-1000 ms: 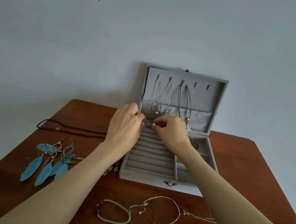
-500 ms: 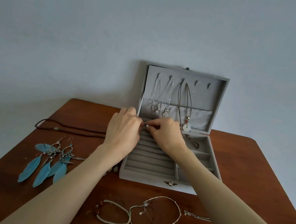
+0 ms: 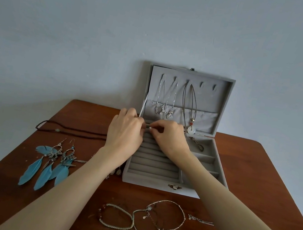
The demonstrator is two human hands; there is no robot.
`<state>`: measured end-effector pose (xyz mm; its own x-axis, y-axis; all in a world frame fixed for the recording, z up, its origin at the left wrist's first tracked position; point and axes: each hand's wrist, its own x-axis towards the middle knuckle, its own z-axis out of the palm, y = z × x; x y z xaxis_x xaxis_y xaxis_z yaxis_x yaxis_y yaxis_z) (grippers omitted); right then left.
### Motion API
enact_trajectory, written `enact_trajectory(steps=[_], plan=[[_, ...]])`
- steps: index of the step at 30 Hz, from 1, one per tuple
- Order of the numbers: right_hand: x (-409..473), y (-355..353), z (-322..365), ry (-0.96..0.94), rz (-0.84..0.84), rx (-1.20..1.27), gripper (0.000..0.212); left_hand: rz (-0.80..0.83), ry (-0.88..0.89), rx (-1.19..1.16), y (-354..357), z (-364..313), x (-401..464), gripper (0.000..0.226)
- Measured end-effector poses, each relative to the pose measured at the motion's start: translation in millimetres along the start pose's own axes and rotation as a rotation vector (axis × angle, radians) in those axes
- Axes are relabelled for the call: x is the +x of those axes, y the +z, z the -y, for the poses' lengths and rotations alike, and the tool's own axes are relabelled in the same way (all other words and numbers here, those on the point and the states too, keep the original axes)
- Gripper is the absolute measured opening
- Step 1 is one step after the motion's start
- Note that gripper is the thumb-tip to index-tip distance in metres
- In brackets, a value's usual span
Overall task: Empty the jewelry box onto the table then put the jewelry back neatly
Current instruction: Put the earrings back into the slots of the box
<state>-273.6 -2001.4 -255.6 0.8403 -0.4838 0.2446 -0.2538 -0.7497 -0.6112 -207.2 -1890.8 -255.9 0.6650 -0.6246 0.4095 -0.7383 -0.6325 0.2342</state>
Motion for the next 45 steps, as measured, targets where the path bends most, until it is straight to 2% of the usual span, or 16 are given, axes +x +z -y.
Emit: enact_trajectory(steps=[10,16,20,25,28,31,34,36,39,42,45], plan=[[-1.1,2.5,4.5,-0.128,0.069,-0.165,0.026,-0.005,-0.029,-0.038,0.2,-0.5,0.5,0.022],[-0.4,-0.1,6.9,0.024,0.030,-0.050,0.019,-0.029,-0.036,-0.044,-1.3,-0.4,-2.4,0.021],[0.3,0.3,8.5,0.033,0.047,-0.056,0.015,-0.022,-0.013,-0.066,-1.1,2.3,-3.0,0.023],[-4.3,-4.4,9.0,0.053,0.035,0.007,0.021,-0.037,0.038,-0.275,-9.2,11.9,-11.0,0.022],[-15.1,-9.4,12.3,0.038,-0.018,0.081,0.025,-0.062,-0.019,-0.401,-24.3,27.7,-20.4,0.019],[-28.4,-9.5,20.1,0.020,-0.056,0.142,0.023,0.003,-0.114,-0.464,-38.7,47.0,-29.9,0.017],[-39.2,-1.9,34.5,-0.031,-0.053,0.149,0.019,0.169,-0.157,-0.421,-45.9,63.0,-35.7,0.020],[-41.1,5.2,44.2,-0.101,0.001,0.080,0.017,0.245,-0.146,-0.350,-46.3,70.6,-38.4,0.021],[-35.7,15.5,51.8,-0.203,0.078,-0.157,0.018,0.244,-0.139,-0.323,-43.4,77.3,-42.8,0.020],[-29.5,21.4,56.0,-0.187,0.121,-0.395,0.024,0.222,-0.129,-0.295,-35.7,80.5,-44.1,0.024],[-27.8,26.2,60.4,-0.158,0.160,-0.481,0.028,0.228,-0.093,-0.275,-28.0,78.4,-44.3,0.028]])
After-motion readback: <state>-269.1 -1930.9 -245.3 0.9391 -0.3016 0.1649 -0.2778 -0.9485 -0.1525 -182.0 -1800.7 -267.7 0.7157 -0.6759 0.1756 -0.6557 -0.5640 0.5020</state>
